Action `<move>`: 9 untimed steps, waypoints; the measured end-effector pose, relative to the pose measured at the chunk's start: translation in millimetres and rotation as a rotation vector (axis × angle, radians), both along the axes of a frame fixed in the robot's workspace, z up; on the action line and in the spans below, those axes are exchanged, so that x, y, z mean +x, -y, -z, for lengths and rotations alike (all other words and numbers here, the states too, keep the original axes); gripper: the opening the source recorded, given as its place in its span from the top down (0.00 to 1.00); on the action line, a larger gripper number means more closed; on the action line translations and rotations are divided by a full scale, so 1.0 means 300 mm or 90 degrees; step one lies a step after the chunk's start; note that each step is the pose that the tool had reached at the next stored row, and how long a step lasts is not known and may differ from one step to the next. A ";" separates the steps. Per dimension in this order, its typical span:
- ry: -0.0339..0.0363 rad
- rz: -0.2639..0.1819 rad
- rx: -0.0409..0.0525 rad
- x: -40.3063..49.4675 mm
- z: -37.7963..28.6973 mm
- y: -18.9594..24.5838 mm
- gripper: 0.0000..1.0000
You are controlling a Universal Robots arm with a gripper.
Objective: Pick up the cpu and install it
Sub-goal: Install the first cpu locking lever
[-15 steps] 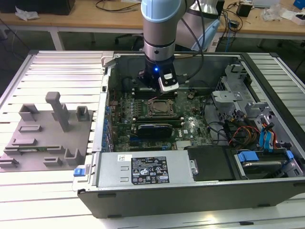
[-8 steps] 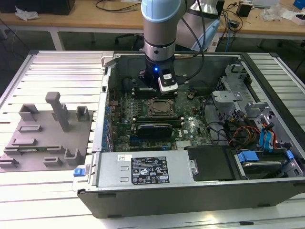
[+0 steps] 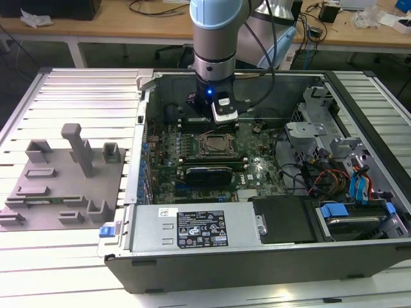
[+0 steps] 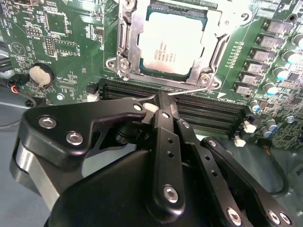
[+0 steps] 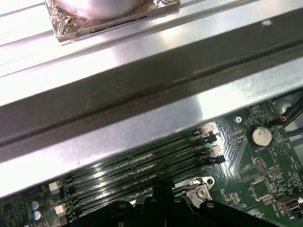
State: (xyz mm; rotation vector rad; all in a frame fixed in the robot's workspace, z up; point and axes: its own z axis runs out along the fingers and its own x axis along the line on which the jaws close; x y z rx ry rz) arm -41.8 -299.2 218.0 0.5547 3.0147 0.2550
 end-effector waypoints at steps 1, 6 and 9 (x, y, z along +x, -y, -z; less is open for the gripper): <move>0.0000 0.003 0.0000 0.000 0.001 -0.003 0.89; 0.0000 0.022 -0.0001 0.000 0.011 -0.009 0.89; 0.0000 0.045 -0.0001 0.003 0.023 -0.009 0.89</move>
